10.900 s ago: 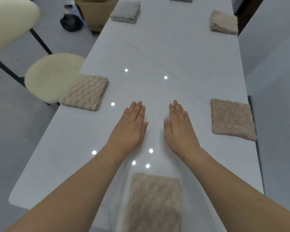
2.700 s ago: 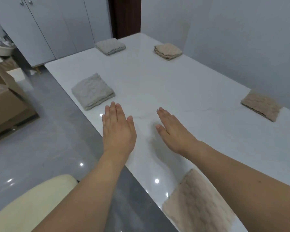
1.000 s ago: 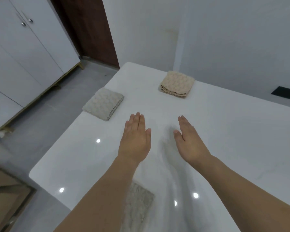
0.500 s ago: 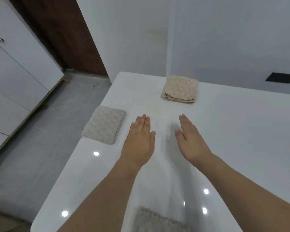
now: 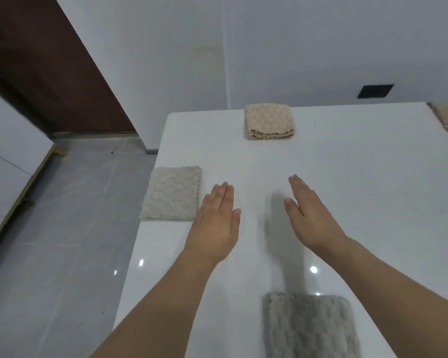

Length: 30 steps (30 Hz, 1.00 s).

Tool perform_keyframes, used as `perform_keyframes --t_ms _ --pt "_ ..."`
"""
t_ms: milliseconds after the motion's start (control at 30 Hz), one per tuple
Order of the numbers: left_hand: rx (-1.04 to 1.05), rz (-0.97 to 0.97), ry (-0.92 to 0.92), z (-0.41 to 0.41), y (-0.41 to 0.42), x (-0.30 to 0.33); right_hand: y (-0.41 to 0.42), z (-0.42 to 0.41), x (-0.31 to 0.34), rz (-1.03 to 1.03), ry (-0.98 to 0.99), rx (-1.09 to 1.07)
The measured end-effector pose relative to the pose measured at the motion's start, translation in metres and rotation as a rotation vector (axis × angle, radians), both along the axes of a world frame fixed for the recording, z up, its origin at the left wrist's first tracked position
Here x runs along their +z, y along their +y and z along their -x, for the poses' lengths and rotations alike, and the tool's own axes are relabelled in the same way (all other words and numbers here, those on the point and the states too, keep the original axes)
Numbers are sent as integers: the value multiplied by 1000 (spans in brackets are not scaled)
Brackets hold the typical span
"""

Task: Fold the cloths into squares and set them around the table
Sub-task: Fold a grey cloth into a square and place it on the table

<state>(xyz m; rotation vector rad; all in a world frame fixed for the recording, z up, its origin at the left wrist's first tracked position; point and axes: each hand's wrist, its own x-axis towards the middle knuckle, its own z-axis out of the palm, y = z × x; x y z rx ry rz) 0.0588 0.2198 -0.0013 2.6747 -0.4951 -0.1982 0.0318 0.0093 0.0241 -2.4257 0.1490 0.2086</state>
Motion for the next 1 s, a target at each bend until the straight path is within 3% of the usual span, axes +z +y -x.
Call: perform_keyframes --t_ms 233,467,733,1000 --pt "26 9 -7 55 -9 -25 -34 66 -17 -5 17 -107" --pt "193 209 95 114 -26 -34 -53 136 -41 -139 23 -144" --pt "177 314 229 179 -41 -44 -45 191 -57 -326 17 -223" --pt "184 418 211 200 -55 -55 -24 211 -76 -426 -41 -260"
